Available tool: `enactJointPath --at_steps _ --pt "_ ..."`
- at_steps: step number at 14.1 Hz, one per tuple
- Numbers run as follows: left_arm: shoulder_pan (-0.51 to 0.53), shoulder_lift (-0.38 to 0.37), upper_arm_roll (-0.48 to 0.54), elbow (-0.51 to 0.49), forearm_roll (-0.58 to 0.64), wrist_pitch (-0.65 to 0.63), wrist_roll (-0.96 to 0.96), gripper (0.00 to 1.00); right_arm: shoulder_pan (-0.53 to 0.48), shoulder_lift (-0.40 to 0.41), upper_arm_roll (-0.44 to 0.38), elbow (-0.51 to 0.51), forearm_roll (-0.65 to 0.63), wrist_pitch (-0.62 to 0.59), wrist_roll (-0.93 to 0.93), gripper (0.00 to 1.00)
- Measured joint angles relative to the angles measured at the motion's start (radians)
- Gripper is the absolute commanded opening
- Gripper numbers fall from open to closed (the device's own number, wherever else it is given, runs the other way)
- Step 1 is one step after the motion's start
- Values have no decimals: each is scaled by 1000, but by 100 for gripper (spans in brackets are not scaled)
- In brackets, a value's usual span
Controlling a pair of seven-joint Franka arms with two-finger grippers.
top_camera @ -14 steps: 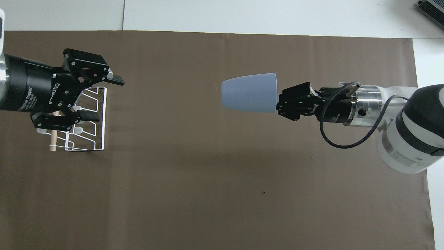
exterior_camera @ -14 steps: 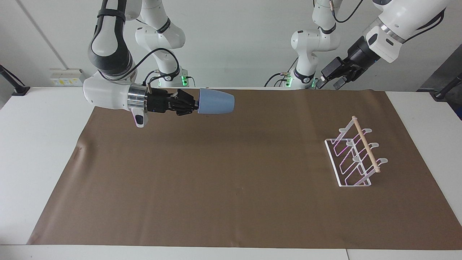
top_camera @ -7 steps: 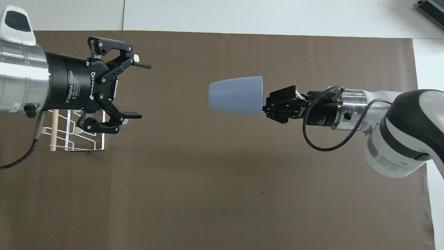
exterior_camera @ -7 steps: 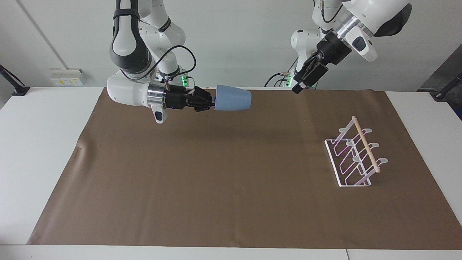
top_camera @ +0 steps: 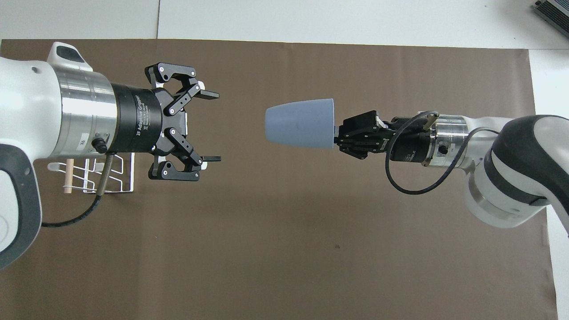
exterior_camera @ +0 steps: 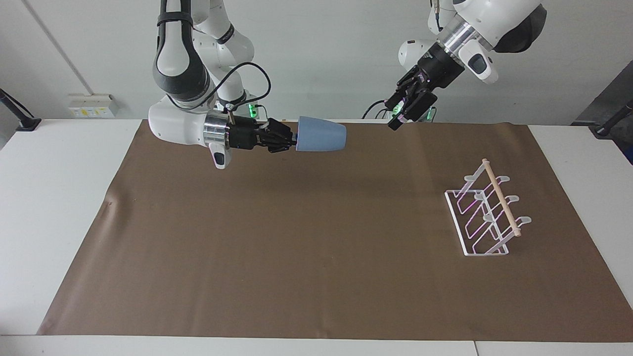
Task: Hang cup on cup holder
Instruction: 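Move the open left gripper toward the cup held by the right gripper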
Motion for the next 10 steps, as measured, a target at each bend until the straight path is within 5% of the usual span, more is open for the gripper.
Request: enactJointPath --at_steps 10 --pt "-65 68 -6 -21 -146 115 -164 100 0 0 0 -1 0 1 0 0"
